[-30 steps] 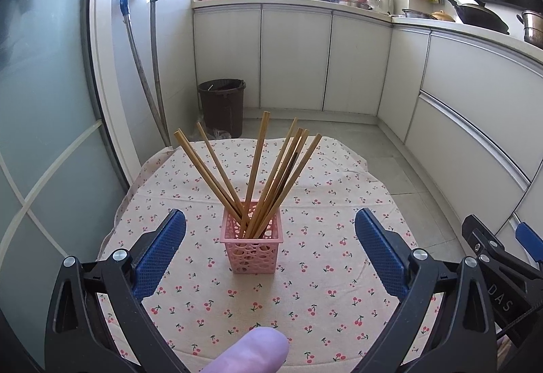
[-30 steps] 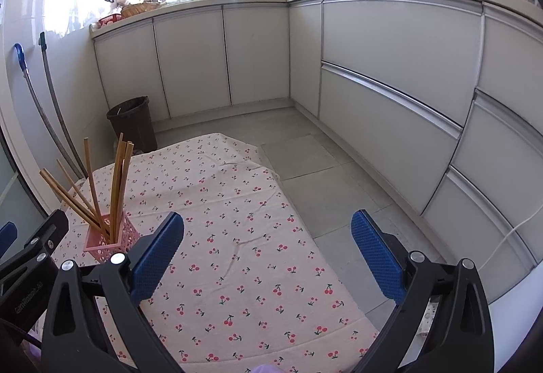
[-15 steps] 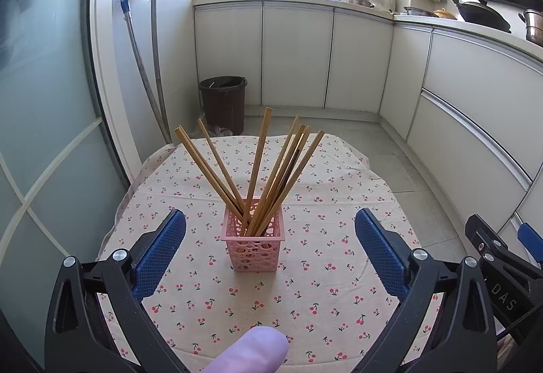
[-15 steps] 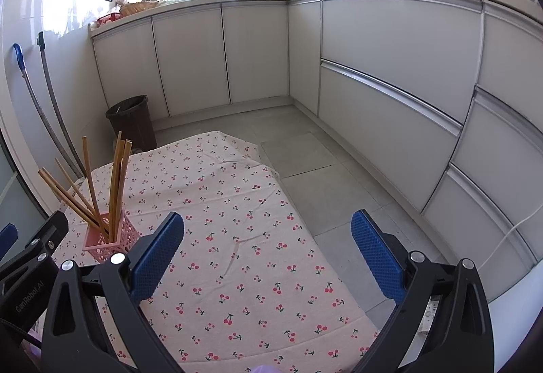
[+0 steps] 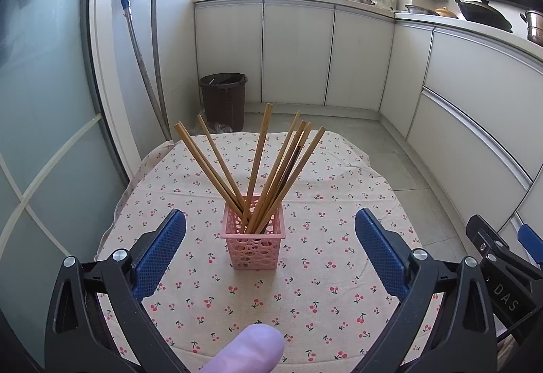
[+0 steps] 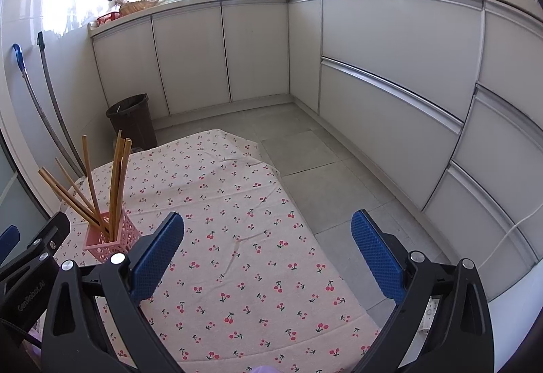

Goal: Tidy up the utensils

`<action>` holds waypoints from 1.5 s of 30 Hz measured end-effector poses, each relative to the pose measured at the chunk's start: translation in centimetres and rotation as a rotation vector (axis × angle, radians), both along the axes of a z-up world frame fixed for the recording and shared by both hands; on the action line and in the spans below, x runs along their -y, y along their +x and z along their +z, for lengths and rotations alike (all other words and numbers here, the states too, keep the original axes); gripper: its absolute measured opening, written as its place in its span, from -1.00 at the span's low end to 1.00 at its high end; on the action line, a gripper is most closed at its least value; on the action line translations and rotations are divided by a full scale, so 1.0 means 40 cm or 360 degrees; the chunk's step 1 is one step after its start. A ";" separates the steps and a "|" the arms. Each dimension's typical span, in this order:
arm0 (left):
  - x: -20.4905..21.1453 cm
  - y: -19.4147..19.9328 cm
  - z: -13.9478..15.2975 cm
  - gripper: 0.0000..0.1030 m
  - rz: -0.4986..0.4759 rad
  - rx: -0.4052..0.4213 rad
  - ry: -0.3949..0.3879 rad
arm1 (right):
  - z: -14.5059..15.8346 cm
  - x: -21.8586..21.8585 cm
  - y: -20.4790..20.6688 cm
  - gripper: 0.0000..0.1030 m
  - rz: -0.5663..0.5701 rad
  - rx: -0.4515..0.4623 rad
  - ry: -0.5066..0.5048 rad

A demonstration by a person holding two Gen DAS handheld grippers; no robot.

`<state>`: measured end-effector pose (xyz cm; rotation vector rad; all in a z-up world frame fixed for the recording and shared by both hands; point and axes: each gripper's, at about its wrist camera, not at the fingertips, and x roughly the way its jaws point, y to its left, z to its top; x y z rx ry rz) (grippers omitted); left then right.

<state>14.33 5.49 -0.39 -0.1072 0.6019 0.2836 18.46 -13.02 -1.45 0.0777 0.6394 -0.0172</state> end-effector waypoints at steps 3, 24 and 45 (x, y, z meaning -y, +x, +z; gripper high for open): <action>0.002 0.001 -0.001 0.86 -0.0002 -0.0003 0.0000 | -0.001 -0.001 0.000 0.87 -0.0001 -0.0003 -0.0002; -0.006 0.007 -0.011 0.86 0.0010 -0.0026 -0.0019 | -0.007 -0.001 0.007 0.87 0.0006 -0.0027 -0.0003; 0.001 0.009 -0.017 0.85 0.0004 -0.0049 0.0007 | -0.020 -0.001 0.011 0.87 0.0010 -0.0055 -0.0002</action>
